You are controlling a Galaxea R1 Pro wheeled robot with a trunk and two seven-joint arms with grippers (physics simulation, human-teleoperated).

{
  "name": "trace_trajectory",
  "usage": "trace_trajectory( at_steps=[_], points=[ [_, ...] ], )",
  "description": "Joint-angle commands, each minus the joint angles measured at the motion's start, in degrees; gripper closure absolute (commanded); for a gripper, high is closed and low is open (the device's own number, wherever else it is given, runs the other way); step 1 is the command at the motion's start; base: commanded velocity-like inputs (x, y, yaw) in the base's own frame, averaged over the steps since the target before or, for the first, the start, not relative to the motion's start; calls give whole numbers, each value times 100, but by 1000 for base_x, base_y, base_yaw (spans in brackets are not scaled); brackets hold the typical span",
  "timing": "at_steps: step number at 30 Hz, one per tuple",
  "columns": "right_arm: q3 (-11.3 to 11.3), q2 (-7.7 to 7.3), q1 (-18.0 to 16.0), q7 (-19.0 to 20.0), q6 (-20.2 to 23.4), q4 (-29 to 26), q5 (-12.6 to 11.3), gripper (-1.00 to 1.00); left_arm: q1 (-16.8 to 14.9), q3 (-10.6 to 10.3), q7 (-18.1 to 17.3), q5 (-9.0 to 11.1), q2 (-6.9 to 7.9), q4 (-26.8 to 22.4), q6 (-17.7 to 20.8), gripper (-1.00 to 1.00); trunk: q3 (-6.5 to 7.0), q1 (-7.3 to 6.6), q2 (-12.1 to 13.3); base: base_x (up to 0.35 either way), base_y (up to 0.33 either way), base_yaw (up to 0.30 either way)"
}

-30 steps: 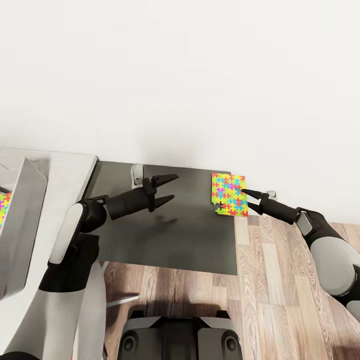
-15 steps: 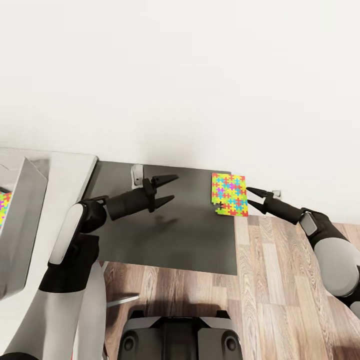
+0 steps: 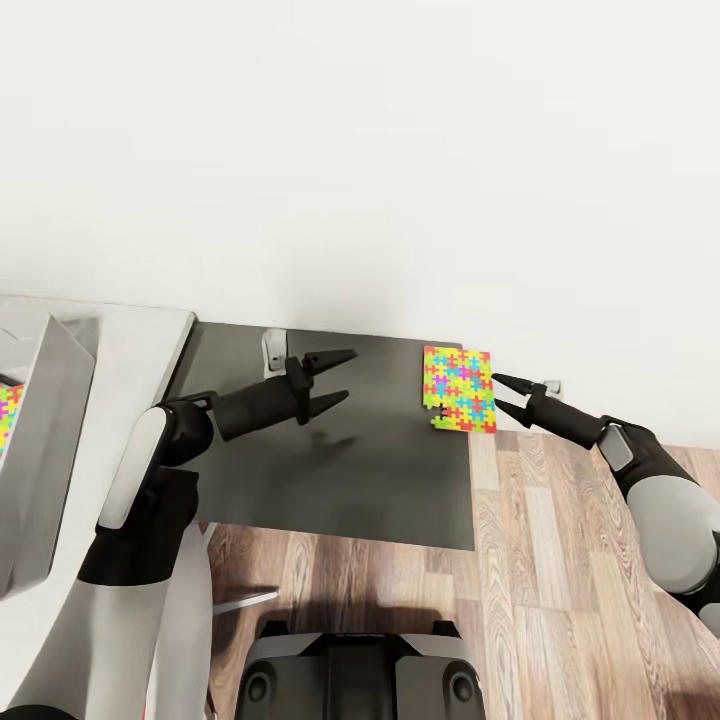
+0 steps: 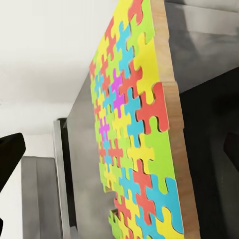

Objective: Put all the toys in the child's room - the three board games (two on the bed and one on the table), the two jigsaw puzzles on the table, and the tennis ball on the table - inside the toy box on the table in the child's room.

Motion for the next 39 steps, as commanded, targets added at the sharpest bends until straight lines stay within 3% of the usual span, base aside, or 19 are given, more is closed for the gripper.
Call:
trace_trajectory(
  at_steps=[1, 16, 39],
  points=[
    [-14, 2, -4, -1, 41, 8, -10, -100, -4, 4, 60, 57, -2, -3, 8, -100, -7, 3, -9, 0, 0, 0],
    [-20, 31, -4, -542, 61, 58, -23, -100, -3, 3, 67, 60, -11, 4, 8, -100, -7, 3, -9, 0, 0, 0],
    [-18, 47, -12, -664, 61, 195, -27, -100, -9, -4, 68, 57, -19, 4, 8, -100, -7, 3, -9, 0, 0, 0]
  ],
)
